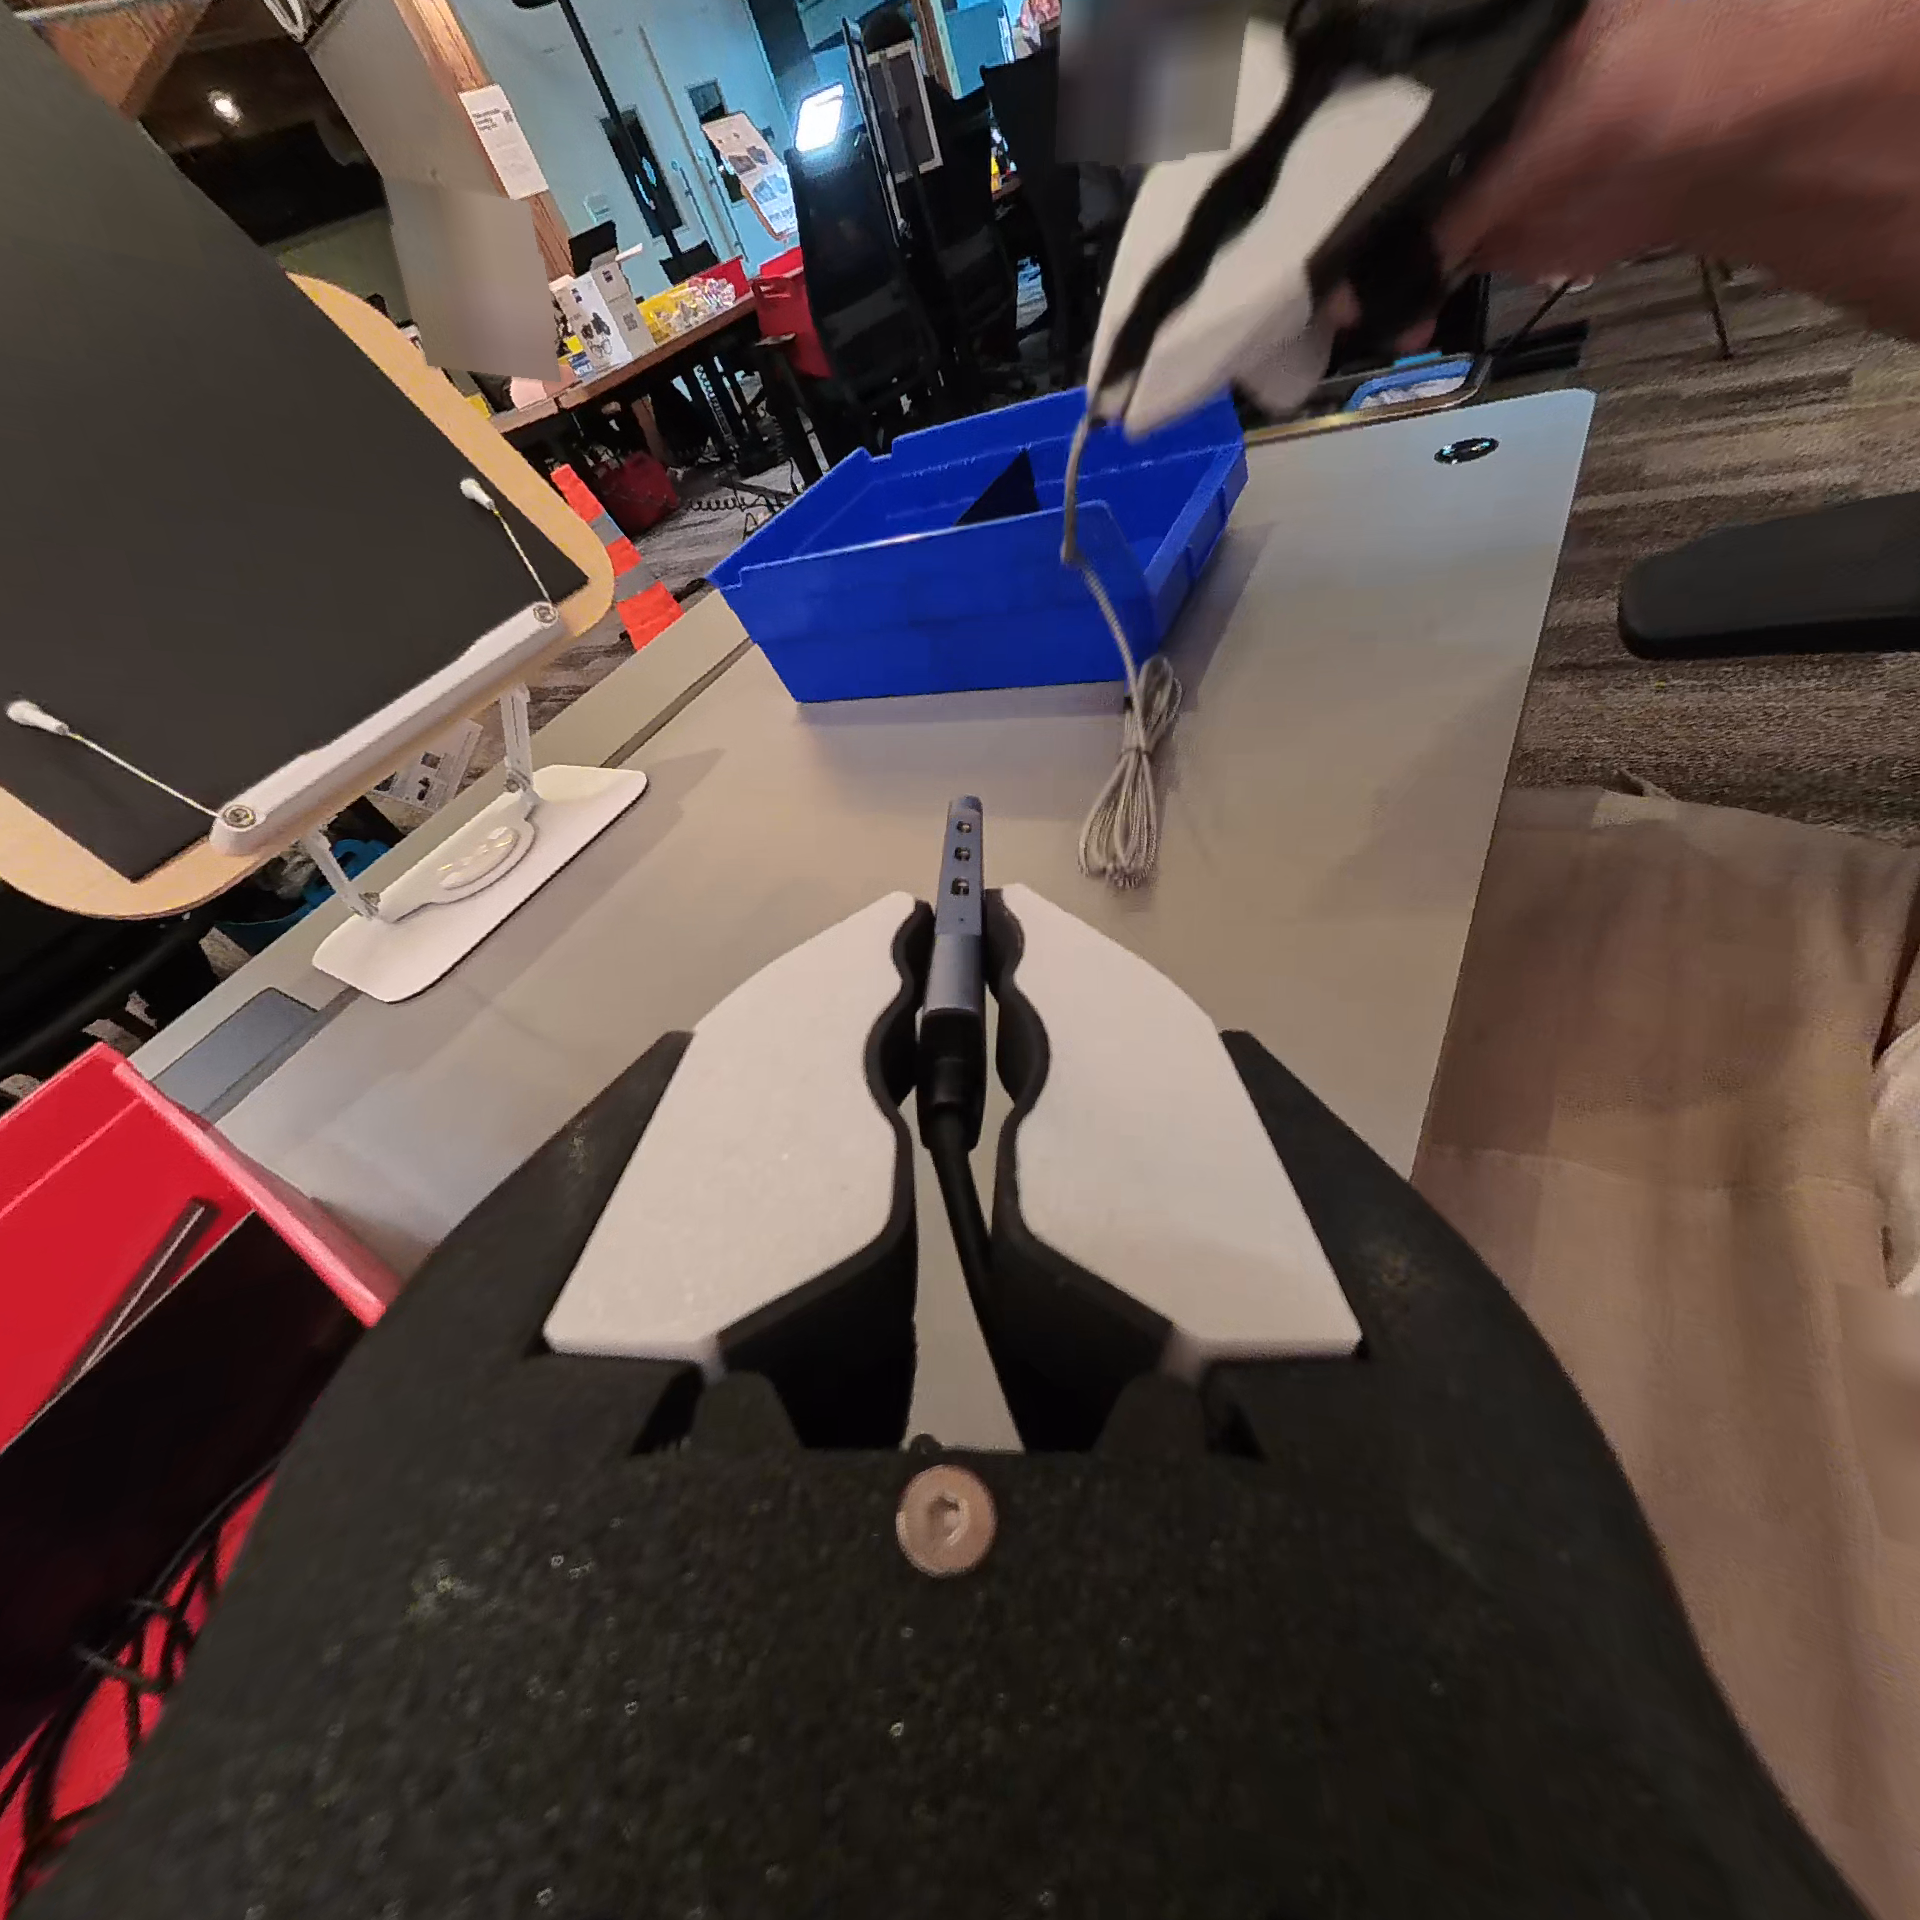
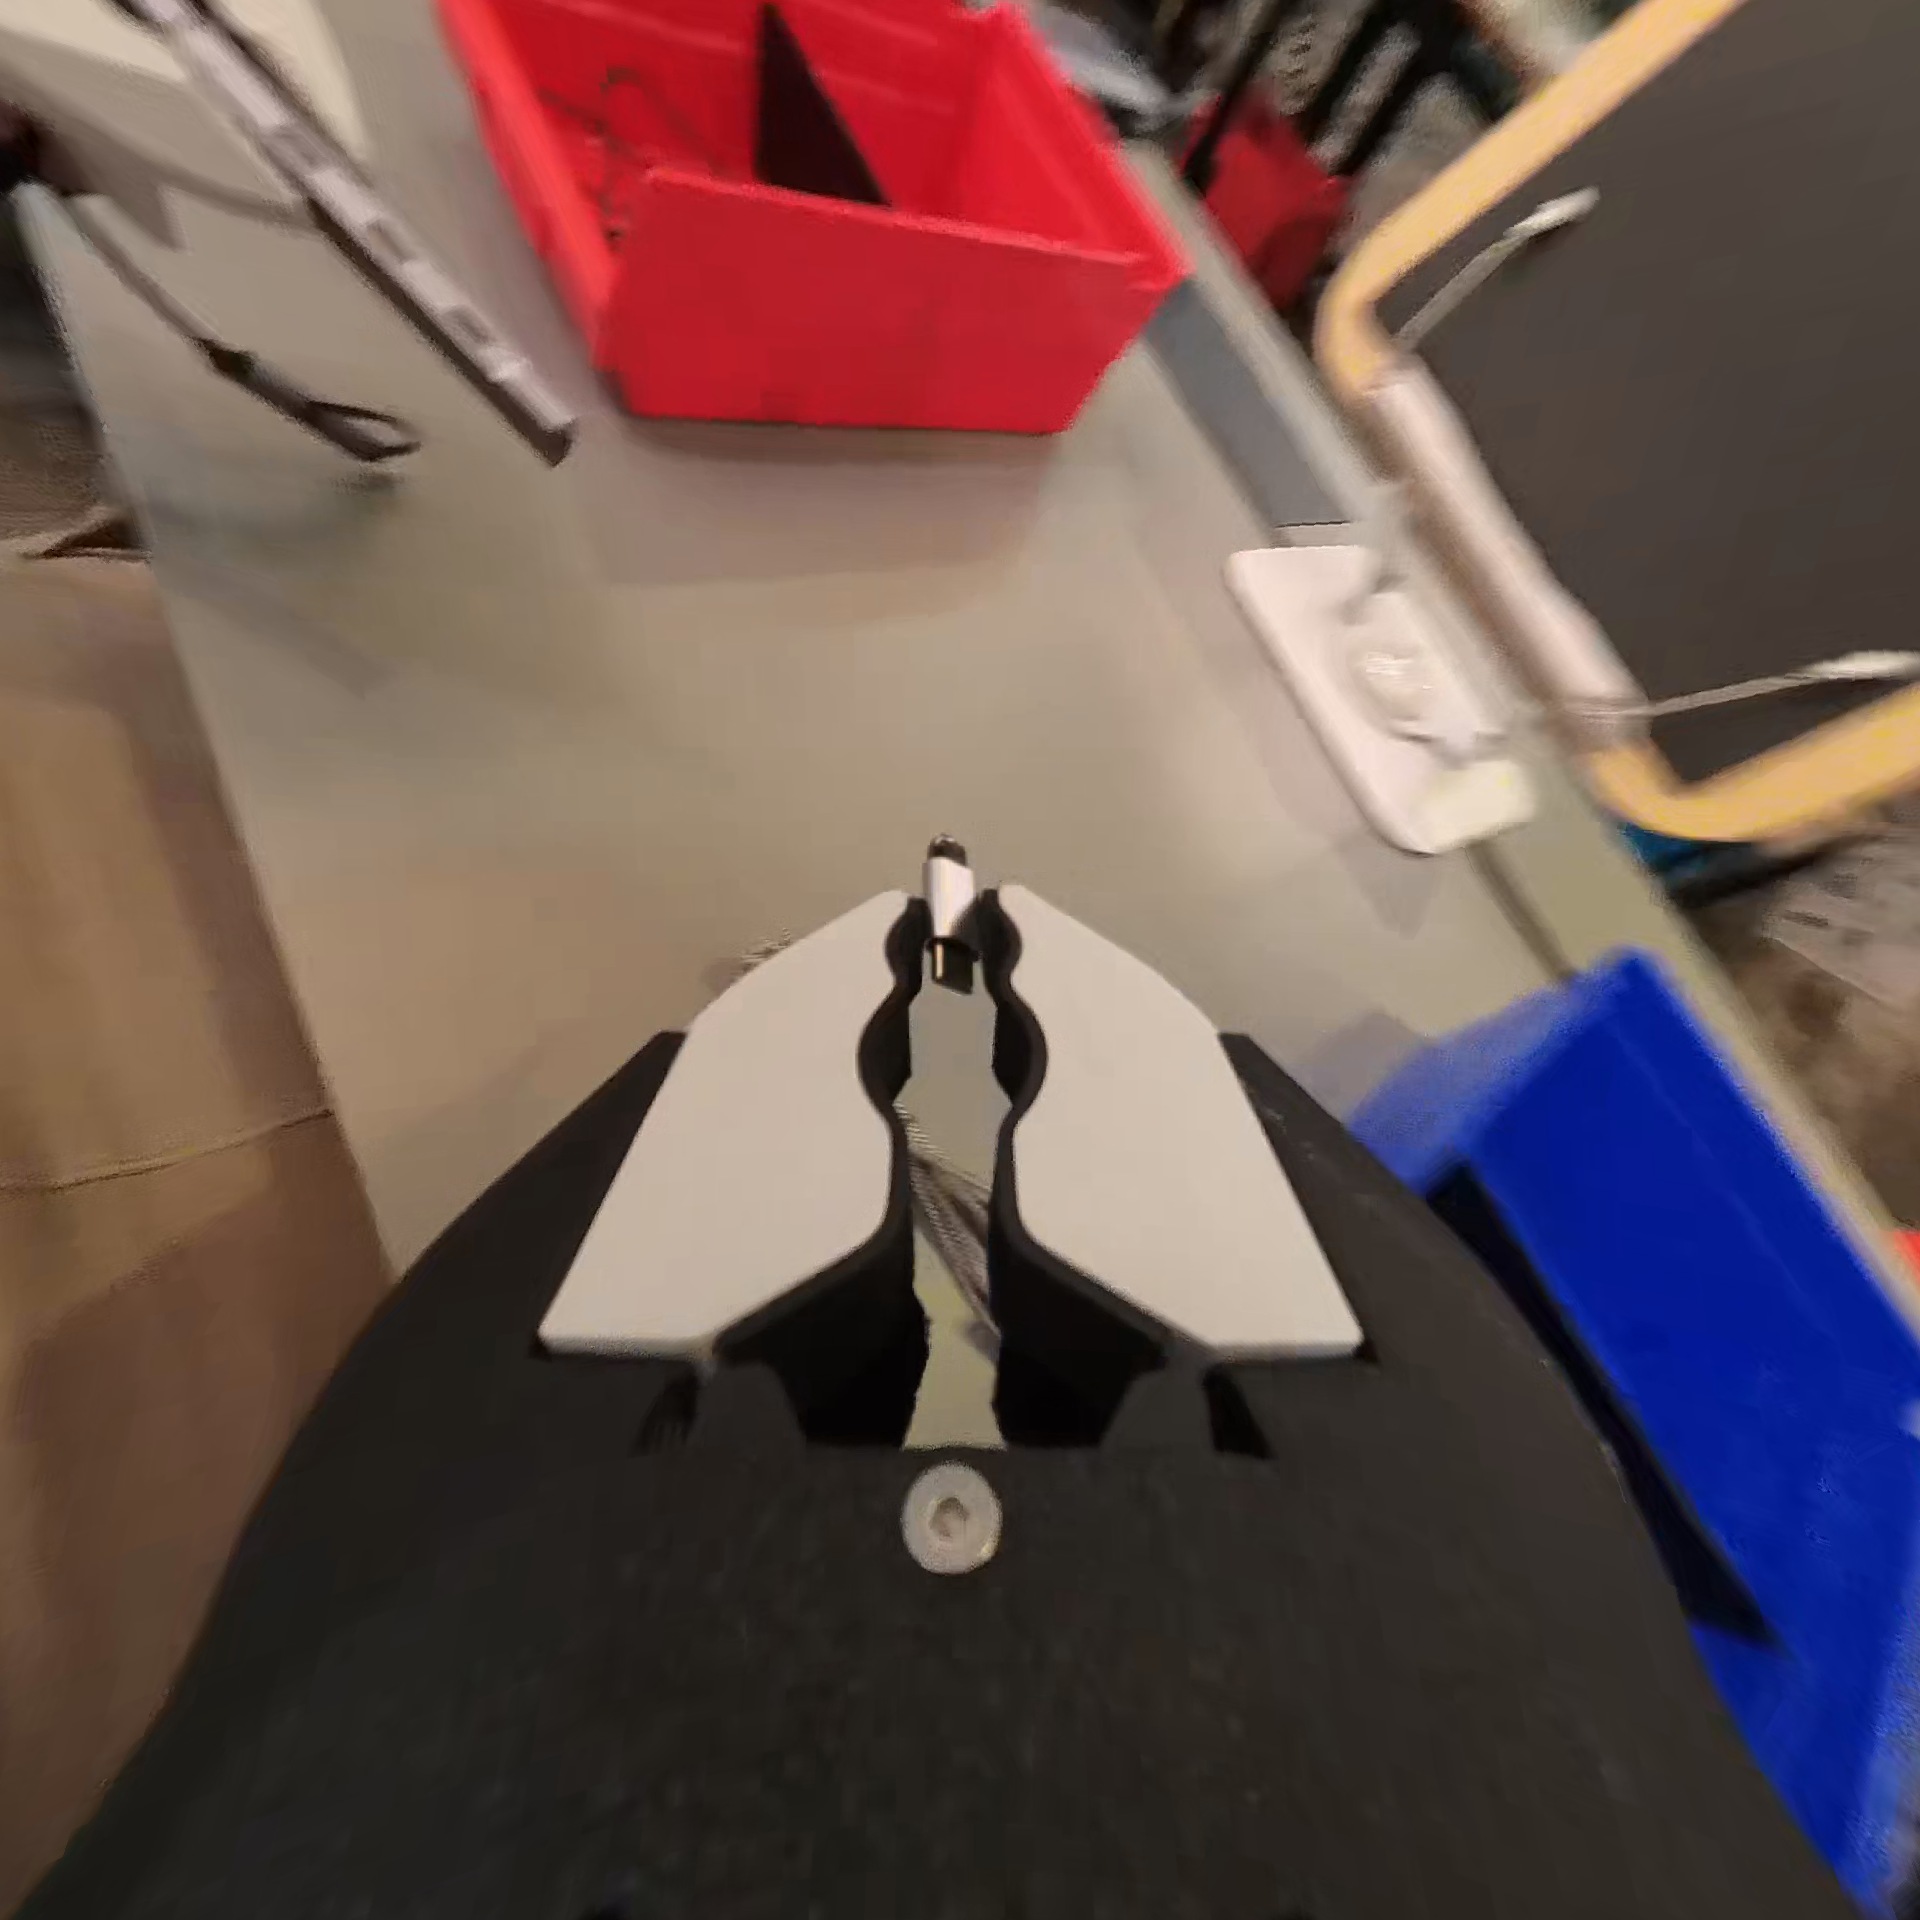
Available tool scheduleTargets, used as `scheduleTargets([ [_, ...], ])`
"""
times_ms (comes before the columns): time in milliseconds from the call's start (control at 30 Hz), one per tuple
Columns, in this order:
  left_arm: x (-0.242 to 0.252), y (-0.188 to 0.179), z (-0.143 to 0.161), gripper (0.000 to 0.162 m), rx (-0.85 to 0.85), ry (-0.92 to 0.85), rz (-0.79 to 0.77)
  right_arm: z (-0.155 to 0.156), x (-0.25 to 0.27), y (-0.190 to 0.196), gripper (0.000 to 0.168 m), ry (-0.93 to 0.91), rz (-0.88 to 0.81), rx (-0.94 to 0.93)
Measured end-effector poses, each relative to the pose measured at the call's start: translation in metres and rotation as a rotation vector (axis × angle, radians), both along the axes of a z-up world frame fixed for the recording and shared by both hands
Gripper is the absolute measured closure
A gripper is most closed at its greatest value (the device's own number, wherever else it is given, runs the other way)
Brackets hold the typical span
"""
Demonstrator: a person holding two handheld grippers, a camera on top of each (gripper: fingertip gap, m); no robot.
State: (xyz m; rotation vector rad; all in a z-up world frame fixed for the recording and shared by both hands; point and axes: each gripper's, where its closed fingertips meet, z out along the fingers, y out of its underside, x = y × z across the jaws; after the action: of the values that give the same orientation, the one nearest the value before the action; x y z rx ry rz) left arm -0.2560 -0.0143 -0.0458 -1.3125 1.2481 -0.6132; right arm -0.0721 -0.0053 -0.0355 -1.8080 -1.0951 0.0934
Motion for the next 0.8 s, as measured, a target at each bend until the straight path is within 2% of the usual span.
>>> scheduleTargets([
  [167,-0.001,0.0,0.0,0.153,-0.002,-0.003,0.004,-0.08,-0.074,-0.005,0.158,0.105,0.132,-0.374],
  [300,-0.006,0.0,-0.001,0.153,-0.009,-0.006,0.013,-0.117,-0.1,-0.016,0.157,0.166,0.138,-0.476],
  [400,-0.008,0.0,-0.002,0.153,-0.016,-0.007,0.014,-0.125,-0.094,-0.009,0.157,0.145,0.082,-0.434],
  [433,-0.008,0.0,-0.002,0.153,-0.018,-0.006,0.012,-0.124,-0.094,-0.01,0.148,0.163,0.081,-0.447],
  [467,-0.007,0.001,-0.003,0.153,-0.019,-0.003,0.012,-0.121,-0.096,-0.014,0.142,0.182,0.104,-0.47],
  [533,-0.007,0.001,-0.003,0.153,-0.015,0.002,0.012,-0.114,-0.092,-0.014,0.141,0.177,0.129,-0.447],
  [667,-0.007,0.005,-0.002,0.153,-0.014,-0.002,0.02,-0.101,-0.079,-0.001,0.134,0.079,0.158,-0.386],
  [800,-0.007,0.01,-0.002,0.153,-0.023,-0.008,0.035,-0.115,-0.1,0.013,0.128,0.04,0.18,-0.408],
])
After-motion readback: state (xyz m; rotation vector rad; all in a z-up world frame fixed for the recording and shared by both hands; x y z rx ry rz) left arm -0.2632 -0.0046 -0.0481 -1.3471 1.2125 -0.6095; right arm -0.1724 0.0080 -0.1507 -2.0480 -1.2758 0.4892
